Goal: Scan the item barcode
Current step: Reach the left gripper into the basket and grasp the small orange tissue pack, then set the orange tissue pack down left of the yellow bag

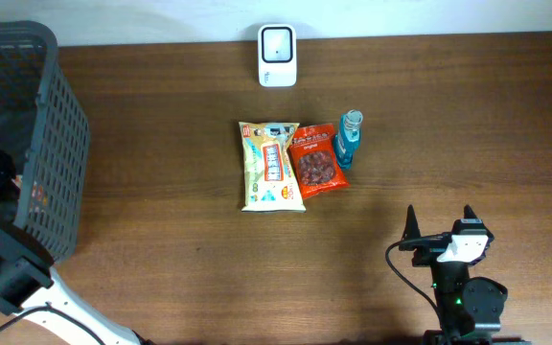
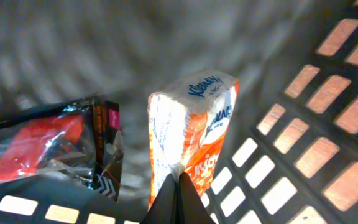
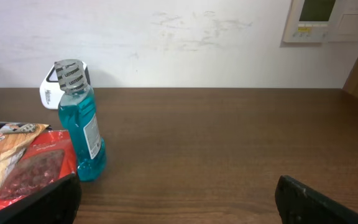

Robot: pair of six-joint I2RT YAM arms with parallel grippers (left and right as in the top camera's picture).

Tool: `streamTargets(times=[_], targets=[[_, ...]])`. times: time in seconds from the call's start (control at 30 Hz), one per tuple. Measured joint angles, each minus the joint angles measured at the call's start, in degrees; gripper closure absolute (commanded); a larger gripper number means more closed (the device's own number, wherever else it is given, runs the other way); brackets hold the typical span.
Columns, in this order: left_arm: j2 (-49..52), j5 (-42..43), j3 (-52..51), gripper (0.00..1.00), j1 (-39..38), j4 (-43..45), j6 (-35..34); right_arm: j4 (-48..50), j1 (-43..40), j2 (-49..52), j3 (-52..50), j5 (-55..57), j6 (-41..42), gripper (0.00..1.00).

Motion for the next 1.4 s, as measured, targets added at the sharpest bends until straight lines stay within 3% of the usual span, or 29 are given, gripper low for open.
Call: streamTargets(times=[0.13, 0.3, 0.43, 0.57, 0.67, 0.77, 0.9, 1.13, 1.23, 1.4], targets=[[1.0, 2.3, 15.6, 1.0, 0.2, -3.1, -4.5, 0.0, 0.0, 0.0, 0.0, 0.0, 0.0, 0.02], [0.2, 12.0, 53.3, 1.0, 0.0, -4.9, -15.3, 0.0, 0.0, 0.0, 0.0, 0.0, 0.0, 0.02], [-7.5, 22.9, 56.7, 1.0, -5.3, -2.6, -18.8, 0.0, 0.0, 0.0, 0.0, 0.0, 0.0, 0.02], [-9.0, 26.7, 56.6, 1.0, -19.1, -8.7, -19.3, 0.0, 0.0, 0.0, 0.0, 0.0, 0.0, 0.01], [-9.0, 26.0, 52.9, 1.0, -30.3, -10.1, -17.9, 0.0, 0.0, 0.0, 0.0, 0.0, 0.0, 0.02], [-8.9, 19.9, 45.7, 1.0, -39.3, -10.1, -17.1, 0.0, 0.0, 0.0, 0.0, 0.0, 0.0, 0.02], [-8.5, 11.2, 25.2, 1.0, -48.5, -9.2, -16.9, 0.0, 0.0, 0.0, 0.0, 0.0, 0.0, 0.01], [-7.8, 6.7, -17.3, 1.0, -57.7, 16.5, -17.9, 0.0, 0.0, 0.0, 0.0, 0.0, 0.0, 0.02], [-7.6, 4.9, -23.1, 1.0, -57.8, 22.8, -18.7, 0.0, 0.0, 0.0, 0.0, 0.0, 0.0, 0.02], [-7.6, -5.2, -23.8, 1.0, -57.5, 25.1, -24.4, 0.0, 0.0, 0.0, 0.0, 0.0, 0.0, 0.02]])
